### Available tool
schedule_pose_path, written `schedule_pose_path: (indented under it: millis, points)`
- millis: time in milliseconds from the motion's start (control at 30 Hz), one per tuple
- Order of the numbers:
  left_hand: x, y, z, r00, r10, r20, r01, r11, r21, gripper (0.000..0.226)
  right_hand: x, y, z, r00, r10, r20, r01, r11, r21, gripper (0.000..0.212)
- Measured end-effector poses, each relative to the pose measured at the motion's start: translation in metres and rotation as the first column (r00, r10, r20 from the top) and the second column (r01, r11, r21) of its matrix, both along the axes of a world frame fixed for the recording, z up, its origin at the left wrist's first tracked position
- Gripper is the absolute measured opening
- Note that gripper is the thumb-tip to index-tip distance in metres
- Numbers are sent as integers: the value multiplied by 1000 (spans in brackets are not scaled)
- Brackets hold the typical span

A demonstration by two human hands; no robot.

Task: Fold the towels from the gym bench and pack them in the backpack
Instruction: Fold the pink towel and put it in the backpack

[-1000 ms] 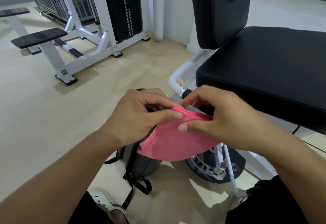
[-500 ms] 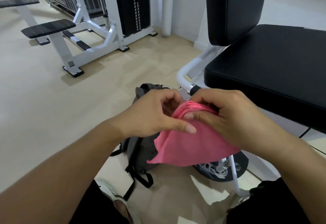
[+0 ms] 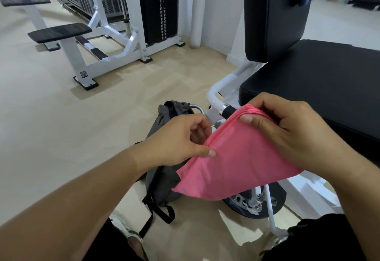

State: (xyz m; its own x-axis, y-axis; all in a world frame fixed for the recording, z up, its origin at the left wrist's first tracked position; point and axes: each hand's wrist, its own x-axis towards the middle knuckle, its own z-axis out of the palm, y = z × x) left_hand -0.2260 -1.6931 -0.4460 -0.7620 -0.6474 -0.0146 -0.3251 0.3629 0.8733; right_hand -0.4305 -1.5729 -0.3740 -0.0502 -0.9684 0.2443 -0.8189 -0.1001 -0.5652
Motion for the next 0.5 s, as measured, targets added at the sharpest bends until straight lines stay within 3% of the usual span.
schedule_pose_path:
  millis: [67, 300, 500]
  points:
    - [1, -1, -1, 999, 35, -7, -36, 999, -21, 37, 3, 1, 1, 999, 30, 22, -30, 1000, -6, 25]
    - [2, 2, -1, 999, 50, 16, -48, 993, -112, 10, 6, 2, 2, 999, 25, 22, -23, 996, -88, 23]
    - [2, 0, -4, 991, -66, 115, 79, 991, -105, 10, 6, 4, 4, 999, 45, 16, -42, 988, -146, 17]
